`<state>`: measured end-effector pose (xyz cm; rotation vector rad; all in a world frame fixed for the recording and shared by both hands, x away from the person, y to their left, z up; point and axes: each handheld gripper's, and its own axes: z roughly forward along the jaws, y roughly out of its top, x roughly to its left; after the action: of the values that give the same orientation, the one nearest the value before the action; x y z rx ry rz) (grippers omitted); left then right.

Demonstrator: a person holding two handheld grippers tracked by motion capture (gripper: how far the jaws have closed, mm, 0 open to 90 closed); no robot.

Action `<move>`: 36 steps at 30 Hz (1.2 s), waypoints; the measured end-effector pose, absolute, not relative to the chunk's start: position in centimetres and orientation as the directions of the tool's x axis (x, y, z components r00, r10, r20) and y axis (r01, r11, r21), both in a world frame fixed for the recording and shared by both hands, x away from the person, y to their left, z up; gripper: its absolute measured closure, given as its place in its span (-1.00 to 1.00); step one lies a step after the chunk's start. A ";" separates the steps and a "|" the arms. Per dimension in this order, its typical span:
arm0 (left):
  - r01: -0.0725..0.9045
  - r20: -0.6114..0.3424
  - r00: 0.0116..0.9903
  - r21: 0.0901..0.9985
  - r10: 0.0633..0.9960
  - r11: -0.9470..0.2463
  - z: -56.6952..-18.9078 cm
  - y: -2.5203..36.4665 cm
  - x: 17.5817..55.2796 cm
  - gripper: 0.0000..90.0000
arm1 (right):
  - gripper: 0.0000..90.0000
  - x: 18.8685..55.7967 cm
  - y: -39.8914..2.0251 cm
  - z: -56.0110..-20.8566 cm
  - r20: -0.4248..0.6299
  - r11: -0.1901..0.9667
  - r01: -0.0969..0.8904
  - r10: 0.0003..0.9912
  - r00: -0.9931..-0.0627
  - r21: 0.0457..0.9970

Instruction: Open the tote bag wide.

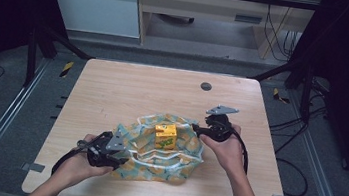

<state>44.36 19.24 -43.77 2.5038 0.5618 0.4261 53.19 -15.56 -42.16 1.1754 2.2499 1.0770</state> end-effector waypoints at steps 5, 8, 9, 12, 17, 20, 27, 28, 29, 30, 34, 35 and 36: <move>0.296 0.189 0.854 0.591 0.485 -0.751 -42.3 19.1 44.0 -0.15 | -0.32 51.3 -15.8 -40.1 0.000 0.353 0.470 0.799 -0.601 0.809; 0.302 0.181 0.847 0.609 0.499 -0.733 -41.5 19.3 44.1 -0.27 | -0.34 50.0 -15.8 -39.5 -0.010 0.358 0.442 0.786 -0.618 0.823; 0.302 0.181 0.846 0.611 0.501 -0.731 -41.2 19.4 44.2 -0.29 | -0.35 49.5 -15.8 -39.4 -0.011 0.360 0.434 0.780 -0.626 0.826; 0.305 0.175 0.843 0.623 0.508 -0.721 -40.6 19.6 44.4 -0.32 | -0.37 47.9 -15.7 -39.1 -0.018 0.374 0.418 0.762 -0.647 0.827; 0.313 0.177 0.830 0.637 0.528 -0.705 -39.4 20.0 45.0 -0.33 | -0.41 46.3 -15.9 -39.0 -0.022 0.393 0.413 0.746 -0.666 0.821; 0.322 0.182 0.819 0.640 0.545 -0.697 -38.9 19.9 45.7 -0.33 | -0.43 45.6 -15.9 -39.1 -0.022 0.406 0.415 0.735 -0.677 0.814; 0.332 0.191 0.810 0.630 0.555 -0.702 -38.7 18.7 47.7 -0.34 | -0.50 44.2 -15.0 -39.8 -0.009 0.426 0.421 0.711 -0.703 0.801; 0.335 0.191 0.810 0.626 0.555 -0.704 -38.7 18.5 48.1 -0.34 | -0.51 44.0 -14.7 -40.0 -0.008 0.431 0.422 0.707 -0.707 0.797; 0.337 0.188 0.810 0.626 0.556 -0.703 -38.8 18.3 48.3 -0.34 | -0.52 43.8 -14.5 -40.3 -0.007 0.436 0.420 0.701 -0.713 0.796; 0.340 0.191 0.808 0.622 0.558 -0.705 -38.9 18.1 48.6 -0.34 | -0.53 43.7 -14.3 -40.4 -0.007 0.441 0.420 0.696 -0.718 0.793; 0.356 0.183 0.802 0.618 0.568 -0.701 -39.3 17.4 49.5 -0.34 | -0.58 43.0 -13.5 -41.4 0.012 0.446 0.428 0.681 -0.732 0.786; 0.360 0.184 0.799 0.617 0.573 -0.700 -39.3 17.3 49.7 -0.34 | -0.58 42.7 -13.4 -41.6 0.012 0.445 0.427 0.680 -0.733 0.787; 0.366 0.180 0.798 0.615 0.576 -0.699 -39.5 17.1 49.9 -0.33 | -0.59 42.4 -13.2 -41.8 0.014 0.441 0.424 0.680 -0.733 0.791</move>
<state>49.89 17.15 -39.45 2.4127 0.6958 0.4872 42.40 -13.20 -41.83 0.9481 2.3908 1.1803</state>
